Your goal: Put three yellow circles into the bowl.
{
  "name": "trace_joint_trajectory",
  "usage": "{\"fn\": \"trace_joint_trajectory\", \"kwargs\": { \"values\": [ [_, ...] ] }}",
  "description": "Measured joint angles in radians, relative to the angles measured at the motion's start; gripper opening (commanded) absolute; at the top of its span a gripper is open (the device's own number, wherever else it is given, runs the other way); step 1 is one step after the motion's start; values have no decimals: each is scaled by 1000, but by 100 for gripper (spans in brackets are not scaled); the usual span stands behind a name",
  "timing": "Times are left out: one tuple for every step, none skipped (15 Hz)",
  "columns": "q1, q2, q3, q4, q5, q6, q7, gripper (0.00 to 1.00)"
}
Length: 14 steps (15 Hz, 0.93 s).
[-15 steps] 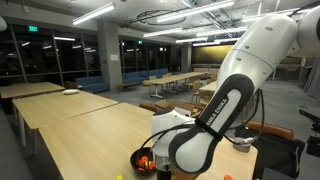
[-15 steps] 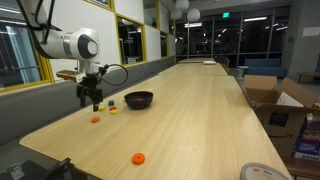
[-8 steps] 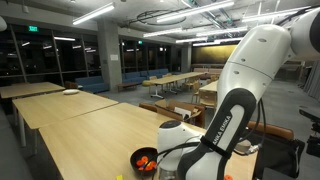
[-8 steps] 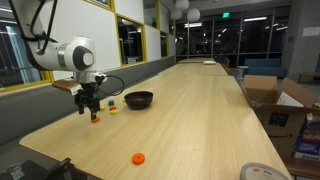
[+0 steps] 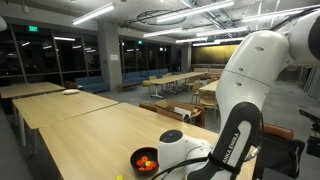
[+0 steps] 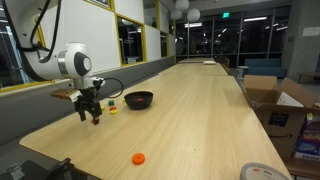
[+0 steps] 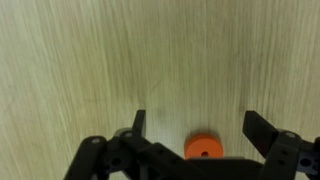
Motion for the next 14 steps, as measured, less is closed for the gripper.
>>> {"fn": "trace_joint_trajectory", "kwargs": {
  "values": [
    [18, 2, -19, 2, -30, 1, 22, 100],
    [34, 3, -37, 4, -58, 1, 43, 100],
    [49, 5, -52, 7, -83, 2, 62, 100],
    [61, 6, -64, 10, -101, 2, 78, 100],
    [69, 7, -72, 12, -113, 4, 90, 100],
    [74, 8, -76, 14, -119, 7, 98, 100],
    [76, 10, -76, 16, -120, 13, 103, 100],
    [77, 11, -76, 19, -120, 18, 106, 100],
    [78, 14, -76, 22, -120, 22, 108, 100],
    [79, 16, -76, 24, -120, 31, 110, 100],
    [80, 18, -77, 26, -120, 41, 111, 100],
    [81, 21, -79, 29, -120, 49, 113, 100],
    [83, 23, -81, 32, -120, 58, 114, 100],
    [85, 26, -84, 36, -120, 65, 115, 100]
  ]
}}
